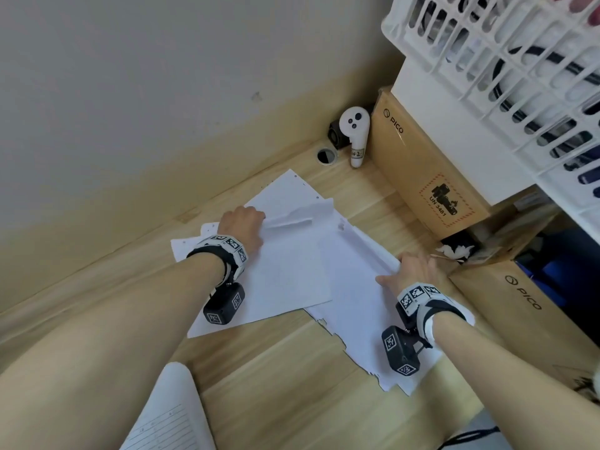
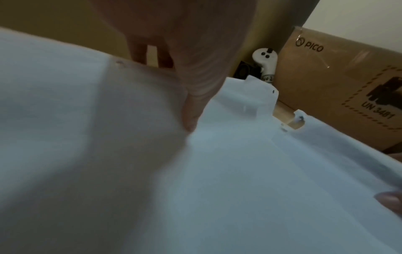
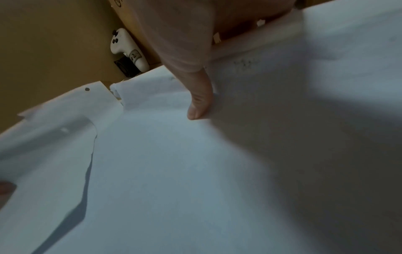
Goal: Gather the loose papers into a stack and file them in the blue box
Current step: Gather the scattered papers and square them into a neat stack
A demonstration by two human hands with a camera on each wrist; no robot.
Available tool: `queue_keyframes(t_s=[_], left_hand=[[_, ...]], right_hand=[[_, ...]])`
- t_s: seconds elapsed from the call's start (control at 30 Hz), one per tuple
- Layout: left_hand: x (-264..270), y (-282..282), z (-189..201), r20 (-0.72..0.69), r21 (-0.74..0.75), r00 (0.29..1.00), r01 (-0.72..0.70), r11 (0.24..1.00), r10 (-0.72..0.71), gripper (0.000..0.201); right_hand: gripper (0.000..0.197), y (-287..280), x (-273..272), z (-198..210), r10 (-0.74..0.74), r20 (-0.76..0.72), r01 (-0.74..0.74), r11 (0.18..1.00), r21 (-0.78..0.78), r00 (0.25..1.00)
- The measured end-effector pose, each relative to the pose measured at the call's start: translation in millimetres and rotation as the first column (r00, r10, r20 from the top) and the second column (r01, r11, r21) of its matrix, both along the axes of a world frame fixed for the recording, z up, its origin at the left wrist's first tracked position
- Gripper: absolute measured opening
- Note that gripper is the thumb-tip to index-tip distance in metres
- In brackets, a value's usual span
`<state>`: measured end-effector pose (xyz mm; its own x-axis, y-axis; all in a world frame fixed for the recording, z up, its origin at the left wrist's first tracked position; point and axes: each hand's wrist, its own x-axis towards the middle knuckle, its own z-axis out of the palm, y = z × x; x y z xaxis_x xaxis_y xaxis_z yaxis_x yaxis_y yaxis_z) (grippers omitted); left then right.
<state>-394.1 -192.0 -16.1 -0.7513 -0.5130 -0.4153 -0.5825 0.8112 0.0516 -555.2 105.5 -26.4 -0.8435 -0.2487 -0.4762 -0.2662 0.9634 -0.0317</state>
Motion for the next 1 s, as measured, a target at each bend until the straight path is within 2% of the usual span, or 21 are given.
queue_keyframes(t_s=[0.03, 0.13, 0.3, 0.43, 0.57, 0.67, 0.77, 0.9, 1.0], left_hand=[[3, 1, 5, -0.052, 0.036, 0.998, -0.025, 0.999, 0.027, 0.012], [15, 1, 33, -0.241, 0.076, 0.968, -0.055, 0.996, 0.072, 0.007], [50, 5, 98, -0.504, -0.053, 0.863, -0.015, 0.998, -0.014, 0.005], [96, 18, 138, -0.593, -0.146, 0.796, 0.041, 0.988, -0.121, 0.013], [143, 49, 137, -0.532, -0.112, 0.823, 0.165, 0.980, -0.199, 0.014], [175, 82, 112, -0.359, -0.032, 0.908, 0.217, 0.976, -0.214, 0.014], [199, 119, 81, -0.238, 0.088, 0.953, 0.216, 0.972, -0.190, 0.015], [224, 159, 43, -0.108, 0.150, 0.975, 0.209, 0.966, -0.194, 0.019], [243, 172, 24, -0.049, 0.192, 0.983, 0.184, 0.964, -0.177, 0.021]], right_hand=[[0.051, 1, 1, -2, -0.003, -0.001, 0.003, 1.000, -0.005, 1.000], [0.044, 2, 2, -4, -0.032, 0.014, 0.033, 0.998, -0.046, 0.999], [0.027, -2, 14, 1, -0.076, 0.033, 0.079, 0.993, -0.091, 0.997], [0.010, -2, 29, 15, -0.011, 0.033, 0.016, 0.990, -0.141, 0.999], [0.012, 3, 45, 36, 0.005, 0.028, 0.001, 0.978, -0.210, 1.000], [0.013, 8, 56, 58, 0.034, 0.026, -0.025, 0.957, -0.289, 0.999], [0.015, 12, 63, 81, 0.043, 0.020, -0.033, 0.933, -0.357, 0.999], [0.012, 13, 77, 113, 0.041, -0.019, -0.045, 0.854, -0.519, 0.999], [0.018, 2, 94, 132, 0.068, -0.074, -0.099, 0.779, -0.619, 0.995]])
